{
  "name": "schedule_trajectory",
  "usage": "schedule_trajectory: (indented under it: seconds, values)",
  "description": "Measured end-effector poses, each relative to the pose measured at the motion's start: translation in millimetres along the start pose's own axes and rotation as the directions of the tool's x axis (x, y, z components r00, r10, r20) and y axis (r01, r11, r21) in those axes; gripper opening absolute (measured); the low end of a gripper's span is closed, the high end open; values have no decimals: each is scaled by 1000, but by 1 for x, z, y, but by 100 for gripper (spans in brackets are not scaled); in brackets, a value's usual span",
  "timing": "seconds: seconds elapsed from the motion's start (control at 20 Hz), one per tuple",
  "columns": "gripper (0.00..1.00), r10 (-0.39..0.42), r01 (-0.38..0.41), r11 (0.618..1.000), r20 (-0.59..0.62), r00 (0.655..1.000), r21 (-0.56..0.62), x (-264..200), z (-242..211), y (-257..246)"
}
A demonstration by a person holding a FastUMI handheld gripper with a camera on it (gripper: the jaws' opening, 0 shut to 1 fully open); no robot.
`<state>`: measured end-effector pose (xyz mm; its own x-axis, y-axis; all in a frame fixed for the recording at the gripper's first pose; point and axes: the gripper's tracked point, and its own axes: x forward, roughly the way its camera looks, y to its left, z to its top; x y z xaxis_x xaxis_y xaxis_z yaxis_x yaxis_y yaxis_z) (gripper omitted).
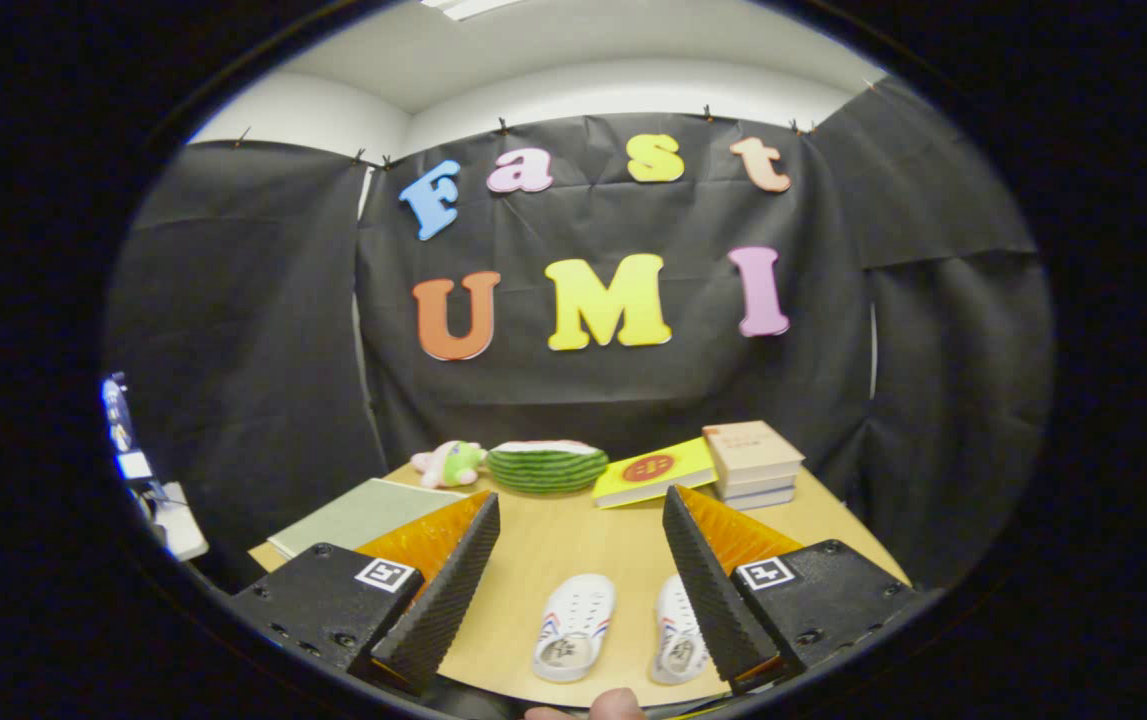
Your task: Open the storage box then place both shoes into the box .Put the left shoe in first, then the right shoe, with the right side of both shoes facing outward in a uniform manner.
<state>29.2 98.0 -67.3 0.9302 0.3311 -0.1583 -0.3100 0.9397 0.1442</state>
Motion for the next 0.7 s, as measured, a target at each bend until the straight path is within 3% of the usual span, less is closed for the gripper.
schedule_trajectory:
  seconds: [0.1,0.25,0.6,0.7]
  values:
    - [100,123,-118,989,-49,991,93,14,-20,22]
    - [100,229,-203,962,-135,964,182,39,-54,45]
    - [97,427,-309,869,-270,863,387,77,-120,93]
    - [91,456,-311,847,-289,842,432,84,-131,99]
